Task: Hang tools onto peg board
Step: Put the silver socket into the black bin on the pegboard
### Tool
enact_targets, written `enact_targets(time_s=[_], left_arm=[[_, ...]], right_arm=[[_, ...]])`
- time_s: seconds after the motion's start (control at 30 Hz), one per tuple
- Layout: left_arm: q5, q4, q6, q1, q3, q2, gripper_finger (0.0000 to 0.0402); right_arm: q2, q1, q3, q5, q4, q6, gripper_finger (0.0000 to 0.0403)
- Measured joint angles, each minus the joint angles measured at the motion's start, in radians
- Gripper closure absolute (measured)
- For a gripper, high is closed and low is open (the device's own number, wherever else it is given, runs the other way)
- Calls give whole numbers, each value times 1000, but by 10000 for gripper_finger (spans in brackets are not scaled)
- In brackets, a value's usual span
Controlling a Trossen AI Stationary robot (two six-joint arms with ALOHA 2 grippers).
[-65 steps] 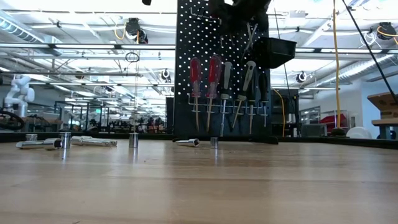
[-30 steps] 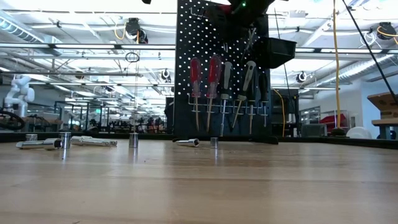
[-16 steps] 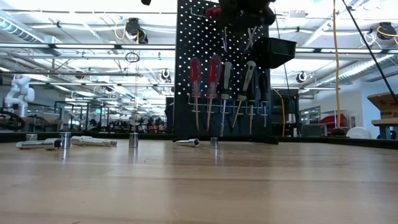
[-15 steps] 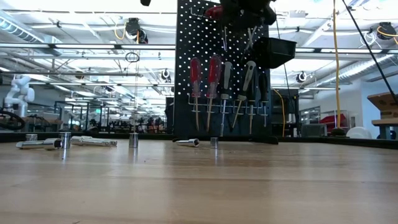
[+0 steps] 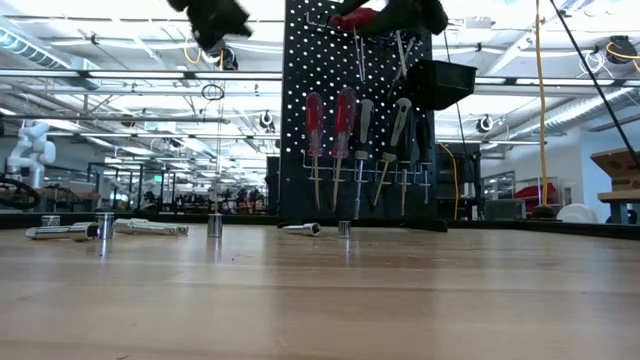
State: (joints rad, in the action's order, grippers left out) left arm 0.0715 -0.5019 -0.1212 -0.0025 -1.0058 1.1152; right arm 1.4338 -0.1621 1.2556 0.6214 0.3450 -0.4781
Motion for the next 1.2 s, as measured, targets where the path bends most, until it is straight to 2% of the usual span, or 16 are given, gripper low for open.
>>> enact_targets(time_s=[0.27,0.43,0.6,0.87,1.07,1.2], left_arm=[[8,-206,59,0,0,37,285],[77,-222,58,-8,0,72,285],[86,-200,73,-37,32,89,285],[53,70,-233,-85,350,-35,285],[-43,51,-469,-157,470,-56,285],[-175,4,-601,-218,492,-53,285]], right_arm=[[14,-68,0,1,96,-193,156],[29,-100,-1,-50,163,-264,156],[51,-134,-6,-109,162,-271,156],[85,-176,-8,-129,144,-304,156],[102,-180,-8,-126,145,-303,156],[101,-173,-8,-125,147,-296,156]])
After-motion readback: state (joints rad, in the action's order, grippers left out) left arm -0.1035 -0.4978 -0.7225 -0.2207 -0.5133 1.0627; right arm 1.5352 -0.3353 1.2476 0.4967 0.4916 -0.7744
